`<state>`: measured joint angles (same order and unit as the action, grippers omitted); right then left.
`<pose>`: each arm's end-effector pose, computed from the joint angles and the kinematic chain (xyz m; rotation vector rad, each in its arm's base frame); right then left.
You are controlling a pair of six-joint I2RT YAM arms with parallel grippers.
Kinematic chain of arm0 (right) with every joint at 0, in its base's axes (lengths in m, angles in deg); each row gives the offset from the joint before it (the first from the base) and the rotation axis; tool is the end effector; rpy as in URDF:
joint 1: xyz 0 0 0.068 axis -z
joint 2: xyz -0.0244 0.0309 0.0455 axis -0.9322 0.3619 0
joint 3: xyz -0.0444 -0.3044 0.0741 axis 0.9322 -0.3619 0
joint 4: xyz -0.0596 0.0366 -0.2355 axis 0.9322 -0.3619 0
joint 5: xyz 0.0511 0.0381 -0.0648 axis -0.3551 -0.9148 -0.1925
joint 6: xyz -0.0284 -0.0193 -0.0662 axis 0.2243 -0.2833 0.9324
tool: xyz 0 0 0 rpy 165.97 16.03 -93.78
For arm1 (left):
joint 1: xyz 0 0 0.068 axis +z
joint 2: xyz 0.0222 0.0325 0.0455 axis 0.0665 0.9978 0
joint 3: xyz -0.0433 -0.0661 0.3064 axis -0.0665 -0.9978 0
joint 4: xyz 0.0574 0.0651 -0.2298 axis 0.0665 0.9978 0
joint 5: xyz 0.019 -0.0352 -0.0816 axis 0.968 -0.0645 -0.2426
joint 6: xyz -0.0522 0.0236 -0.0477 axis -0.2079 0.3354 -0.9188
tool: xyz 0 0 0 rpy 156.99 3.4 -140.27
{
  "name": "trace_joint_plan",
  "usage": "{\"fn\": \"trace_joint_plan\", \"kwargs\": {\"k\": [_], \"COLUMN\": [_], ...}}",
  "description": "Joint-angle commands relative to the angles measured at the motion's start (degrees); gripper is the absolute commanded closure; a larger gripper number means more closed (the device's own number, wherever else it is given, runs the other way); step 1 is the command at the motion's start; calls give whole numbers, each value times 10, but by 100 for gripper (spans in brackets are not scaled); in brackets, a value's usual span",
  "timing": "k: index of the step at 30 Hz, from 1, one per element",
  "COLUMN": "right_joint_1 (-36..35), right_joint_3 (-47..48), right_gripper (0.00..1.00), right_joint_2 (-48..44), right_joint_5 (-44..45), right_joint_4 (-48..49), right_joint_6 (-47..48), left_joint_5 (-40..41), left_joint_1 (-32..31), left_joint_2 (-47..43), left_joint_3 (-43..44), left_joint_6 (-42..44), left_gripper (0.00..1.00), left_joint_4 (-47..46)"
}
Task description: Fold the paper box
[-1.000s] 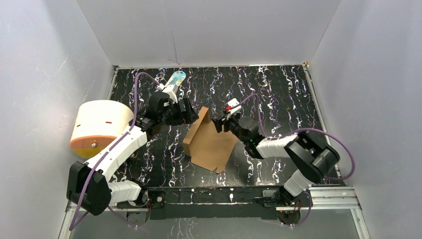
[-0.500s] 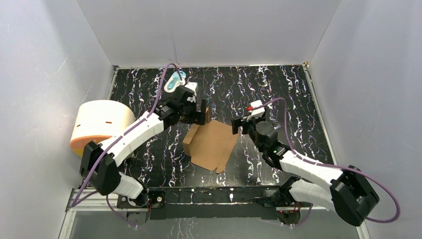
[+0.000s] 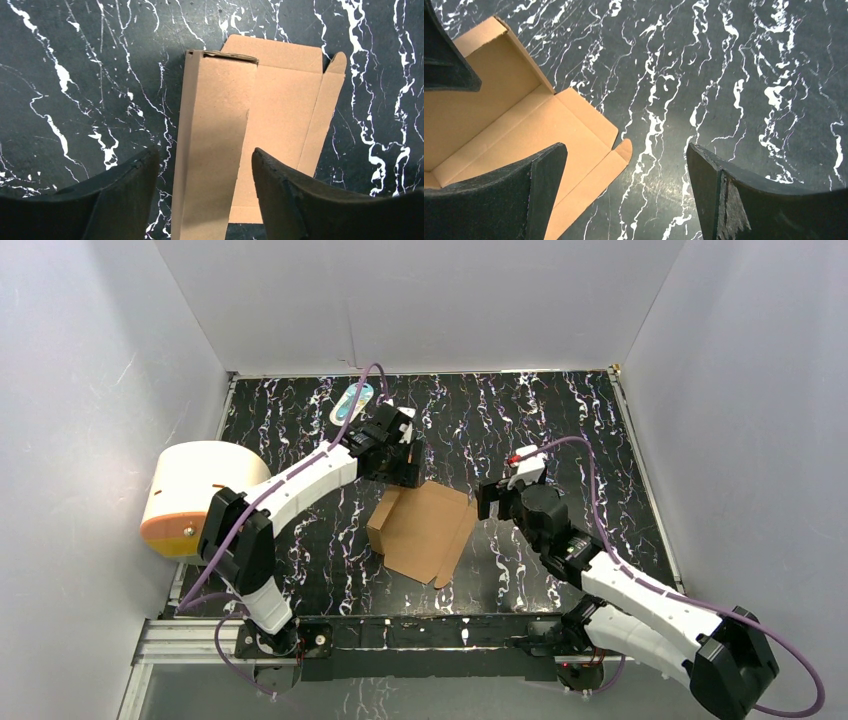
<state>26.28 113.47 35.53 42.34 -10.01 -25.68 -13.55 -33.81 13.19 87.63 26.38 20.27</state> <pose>0.1505 0.1032 0.2862 -0.2201 1.7393 0.2733 0.3009 -0.2248 0.3058 0.3337 2.4432 -0.3379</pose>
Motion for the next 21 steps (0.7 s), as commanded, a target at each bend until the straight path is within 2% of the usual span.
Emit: {"fn": "trace_joint_plan", "kwargs": {"k": [1, 5, 6, 14, 21], "right_joint_1": [2, 2, 2, 3, 8], "right_joint_3": [51, 64, 67, 174, 285], "right_gripper": [2, 2, 3, 2, 1], "right_joint_2": [13, 23, 27, 94, 167], "right_joint_5": [-11, -42, -46, -56, -83], "right_joint_4": [-58, -73, -80, -222, -305], "right_joint_6": [-42, -66, -75, -161, -165], "left_joint_5": [-45, -77, -90, -175, -202], "left_joint_1": [6, 27, 35, 103, 135], "left_joint_2": [4, -13, -21, -106, -184], "left_joint_3": [24, 3, -6, -124, -259], "left_joint_6": [-4, -21, -26, -97, -181], "left_gripper": [40, 61, 64, 70, 70], "left_joint_4": [23, 4, -5, -110, -240]}}
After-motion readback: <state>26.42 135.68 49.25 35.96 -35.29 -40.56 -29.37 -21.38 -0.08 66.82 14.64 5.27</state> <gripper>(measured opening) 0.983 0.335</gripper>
